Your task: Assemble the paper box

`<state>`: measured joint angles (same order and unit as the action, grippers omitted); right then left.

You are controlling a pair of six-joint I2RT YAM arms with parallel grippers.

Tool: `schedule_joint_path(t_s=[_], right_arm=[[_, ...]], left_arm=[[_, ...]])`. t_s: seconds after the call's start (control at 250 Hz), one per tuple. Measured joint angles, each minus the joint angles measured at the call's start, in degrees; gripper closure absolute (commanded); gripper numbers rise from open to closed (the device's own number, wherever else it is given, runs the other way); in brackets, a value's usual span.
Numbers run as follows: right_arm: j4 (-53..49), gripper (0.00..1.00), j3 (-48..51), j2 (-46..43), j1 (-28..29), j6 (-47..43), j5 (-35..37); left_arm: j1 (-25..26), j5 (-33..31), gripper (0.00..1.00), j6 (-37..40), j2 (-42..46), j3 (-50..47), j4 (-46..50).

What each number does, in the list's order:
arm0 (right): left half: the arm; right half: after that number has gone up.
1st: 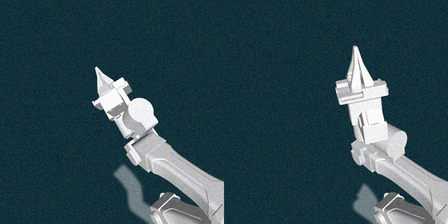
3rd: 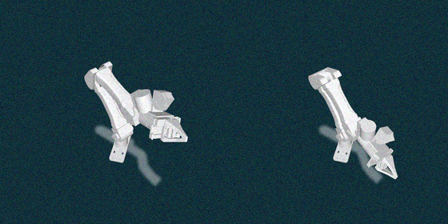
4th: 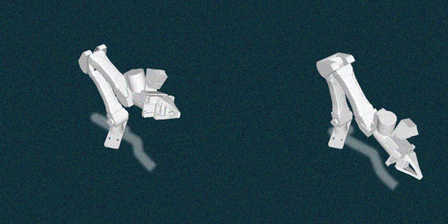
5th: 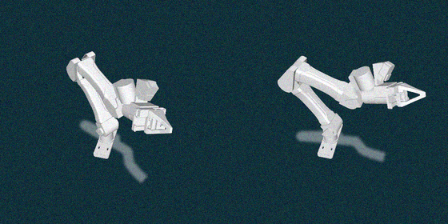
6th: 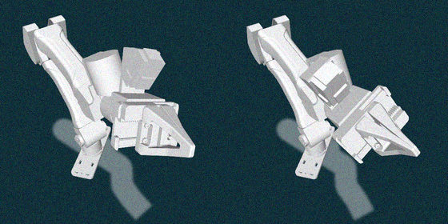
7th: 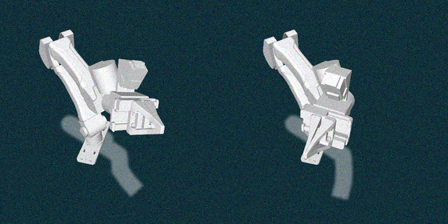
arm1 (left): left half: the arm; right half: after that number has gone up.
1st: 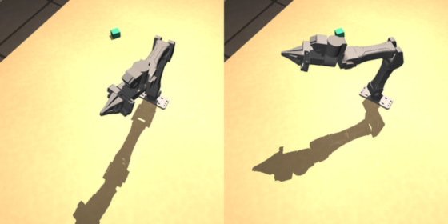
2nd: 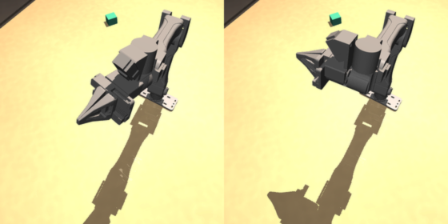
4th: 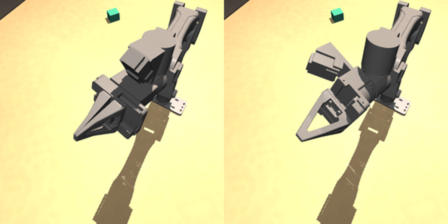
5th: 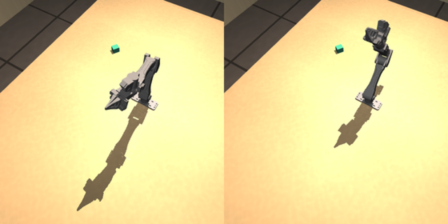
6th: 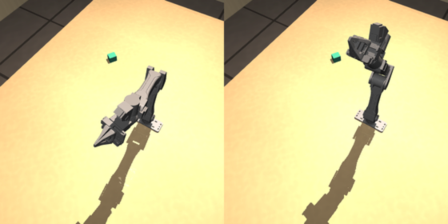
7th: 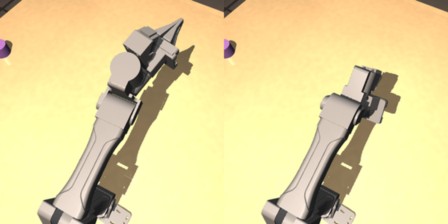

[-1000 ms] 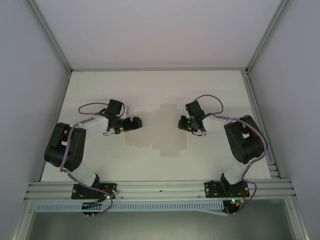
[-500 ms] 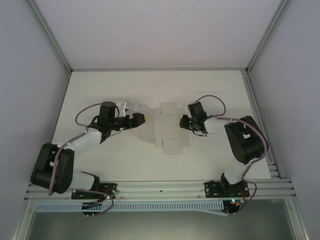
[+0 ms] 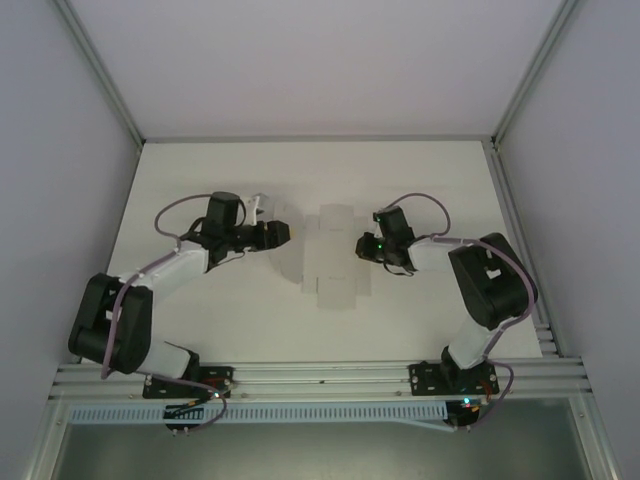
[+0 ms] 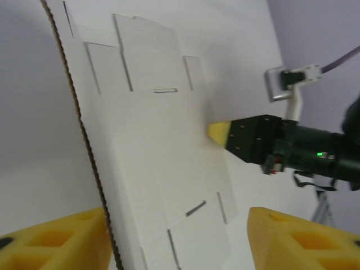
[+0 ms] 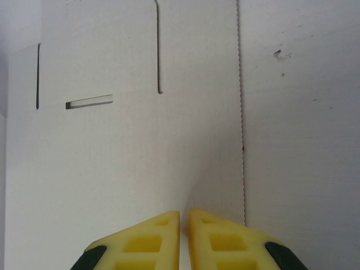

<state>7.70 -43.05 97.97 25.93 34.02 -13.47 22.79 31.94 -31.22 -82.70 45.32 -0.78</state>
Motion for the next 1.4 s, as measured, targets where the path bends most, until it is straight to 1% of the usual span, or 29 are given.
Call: schedule_joint_path(t_s=[0.04, 0.124, 0.196, 0.248, 0.283, 0.359, 0.427, 0.495, 0.667, 0.767, 0.882, 0.974, 1.046, 1.174, 1.282, 1.35, 1.401], right_arm=[[0.0, 0.83, 0.1, -0.2, 0.0, -0.2, -0.3], [-0.8, 0.80, 0.2, -0.9, 0.1, -1.0, -0.6], [-3.4, 0.75, 0.2, -2.1, 0.2, -1.8, -0.6], [-5.9, 0.72, 0.0, -3.5, 0.1, -2.4, -1.0], [-7.8, 0.67, -0.2, -4.6, -0.3, -2.8, -1.6], [-11.4, 0.58, -1.1, -7.7, -1.4, -3.9, -3.6], [-14.2, 0.49, -2.6, -11.6, -3.8, -4.7, -6.1], [-15.7, 0.42, -3.9, -16.0, -6.6, -5.5, -7.8], [-18.4, 0.15, -6.0, -26.0, -12.3, -7.9, -10.5], [-18.7, 0.04, -4.5, -30.9, -14.5, -8.8, -12.8], [-16.6, 0.02, 0.3, -36.7, -17.0, -8.6, -16.6], [-11.7, 0.05, 5.2, -39.8, -19.2, -7.4, -21.0], [-7.0, 0.08, 7.8, -40.3, -21.4, -5.4, -25.3], [1.1, 0.17, 8.6, -38.9, -23.6, -1.9, -31.9], [5.9, 0.22, 7.6, -37.5, -23.7, -0.2, -36.4], [8.5, 0.28, 6.3, -36.6, -23.7, 0.2, -38.5], [9.8, 0.37, 5.2, -36.1, -23.7, 0.6, -39.7]], left_arm=[[0.3, -1.2, 0.74, 0.5, -0.7, 0.6, 1.2], [1.0, -3.7, 0.89, 2.5, -2.1, 2.0, 3.7], [1.3, -6.1, 1.00, 3.6, -2.6, 2.9, 5.7], [1.3, -7.0, 1.00, 4.1, -2.5, 3.5, 6.6], [1.4, -7.0, 1.00, 4.4, -2.5, 4.0, 7.2], [1.7, -6.9, 1.00, 4.7, -1.7, 4.6, 7.3], [1.7, -6.1, 1.00, 4.7, 0.2, 4.6, 7.0], [1.7, -4.8, 1.00, 4.7, 2.8, 4.5, 5.7], [1.8, -1.2, 1.00, 4.6, 11.6, 4.3, -0.4], [1.7, 0.2, 1.00, 4.6, 16.2, 4.3, -3.2], [1.7, 1.7, 1.00, 3.3, 20.0, 4.3, -6.3], [1.7, 3.4, 1.00, 1.5, 21.9, 4.0, -10.0], [1.7, 4.7, 1.00, -0.2, 23.6, 3.5, -13.0], [1.7, 6.1, 1.00, -2.6, 26.3, 2.7, -16.6], [1.7, 6.9, 1.00, -3.6, 27.9, 2.6, -18.0], [1.7, 7.2, 1.00, -4.3, 28.5, 2.5, -18.7], [1.7, 7.4, 1.00, -4.5, 28.9, 2.5, -18.9]])
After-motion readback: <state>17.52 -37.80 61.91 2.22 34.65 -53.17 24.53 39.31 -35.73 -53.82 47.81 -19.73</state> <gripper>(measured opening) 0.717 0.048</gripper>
